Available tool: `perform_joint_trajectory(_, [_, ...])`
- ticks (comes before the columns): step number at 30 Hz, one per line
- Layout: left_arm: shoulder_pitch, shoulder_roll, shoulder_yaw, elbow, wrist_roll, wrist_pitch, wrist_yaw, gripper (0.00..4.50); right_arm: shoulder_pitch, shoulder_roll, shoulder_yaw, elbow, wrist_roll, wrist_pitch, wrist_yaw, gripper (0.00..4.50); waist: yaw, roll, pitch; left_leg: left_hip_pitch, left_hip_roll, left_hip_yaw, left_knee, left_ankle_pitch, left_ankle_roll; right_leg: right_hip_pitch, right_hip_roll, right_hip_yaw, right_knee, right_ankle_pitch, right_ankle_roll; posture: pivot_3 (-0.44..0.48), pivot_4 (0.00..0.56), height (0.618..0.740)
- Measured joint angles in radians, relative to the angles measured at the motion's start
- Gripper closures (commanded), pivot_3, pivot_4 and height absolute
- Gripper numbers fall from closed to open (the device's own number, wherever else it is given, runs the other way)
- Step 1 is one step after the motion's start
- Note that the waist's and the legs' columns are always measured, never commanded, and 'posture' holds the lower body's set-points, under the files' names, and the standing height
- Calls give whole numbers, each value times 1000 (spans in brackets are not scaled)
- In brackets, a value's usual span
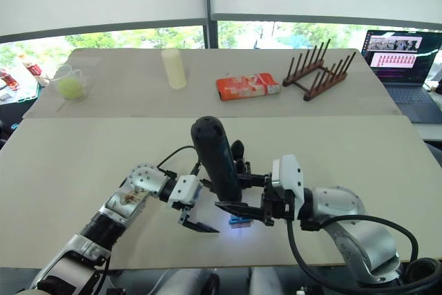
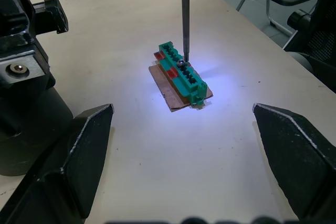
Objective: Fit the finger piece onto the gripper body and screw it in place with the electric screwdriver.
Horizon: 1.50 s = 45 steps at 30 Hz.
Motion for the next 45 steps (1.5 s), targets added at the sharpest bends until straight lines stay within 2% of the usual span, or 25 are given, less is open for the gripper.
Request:
perform_joint_trajectory(17, [0, -4, 0, 1, 0, 0, 3, 0, 6, -7, 0, 3, 18, 15, 1, 2603, 0, 0, 0, 0, 0, 0, 0, 0, 0, 0, 0, 0, 0, 0, 0, 0, 150, 740])
perform_joint_trajectory(26, [0, 1, 0, 0, 0, 0, -2, 0, 68, 1, -13, -26, 25, -17, 3, 2603, 0, 0, 0, 0, 0, 0, 0, 0, 0, 0, 0, 0, 0, 0, 0, 0, 150, 740])
perform_joint_trajectory(45, [0, -1, 0, 0, -3, 0, -13, 0, 67, 11, -35, -56, 27, -28, -7, 2603, 1, 0, 0, 0, 0, 0, 0, 0, 0, 0, 0, 0, 0, 0, 0, 0, 150, 740])
